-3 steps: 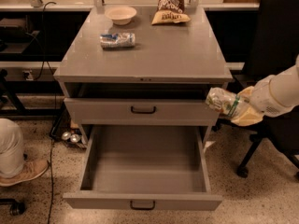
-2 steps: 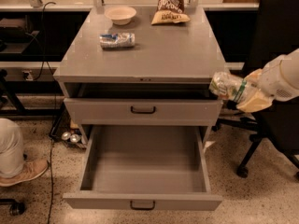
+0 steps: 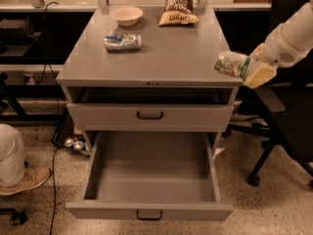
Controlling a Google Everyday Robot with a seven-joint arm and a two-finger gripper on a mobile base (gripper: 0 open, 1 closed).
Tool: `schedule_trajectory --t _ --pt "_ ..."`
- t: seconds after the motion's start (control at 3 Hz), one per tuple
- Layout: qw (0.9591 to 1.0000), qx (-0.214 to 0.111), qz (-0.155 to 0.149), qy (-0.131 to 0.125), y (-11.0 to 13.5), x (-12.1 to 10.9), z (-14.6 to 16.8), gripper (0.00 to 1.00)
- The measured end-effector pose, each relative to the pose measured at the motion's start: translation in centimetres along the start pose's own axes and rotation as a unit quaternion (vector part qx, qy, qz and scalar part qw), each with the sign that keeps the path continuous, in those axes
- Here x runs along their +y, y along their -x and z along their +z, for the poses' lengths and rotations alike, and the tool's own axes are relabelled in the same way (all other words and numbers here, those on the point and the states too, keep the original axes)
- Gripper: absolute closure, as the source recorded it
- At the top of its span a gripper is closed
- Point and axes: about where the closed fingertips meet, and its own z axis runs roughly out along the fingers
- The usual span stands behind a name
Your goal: Pick 7up can from middle drawer and place on counter
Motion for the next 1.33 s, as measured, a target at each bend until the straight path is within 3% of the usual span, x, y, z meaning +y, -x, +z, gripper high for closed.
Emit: schedule_trajectory --t 0.33,0.67,1.0,1.33 --pt "0.9998 0.008 0.003 -0.017 1.9 -5.8 1.5 1.00" --pt "0.9992 0.008 0.009 -0.039 3.3 -8.9 2.2 1.00" --pt "0.9994 0.006 0.004 -0.035 5.3 -10.4 3.5 0.82" --pt "0.9999 0.000 -0.012 -0.009 8.1 -10.7 5.9 0.50"
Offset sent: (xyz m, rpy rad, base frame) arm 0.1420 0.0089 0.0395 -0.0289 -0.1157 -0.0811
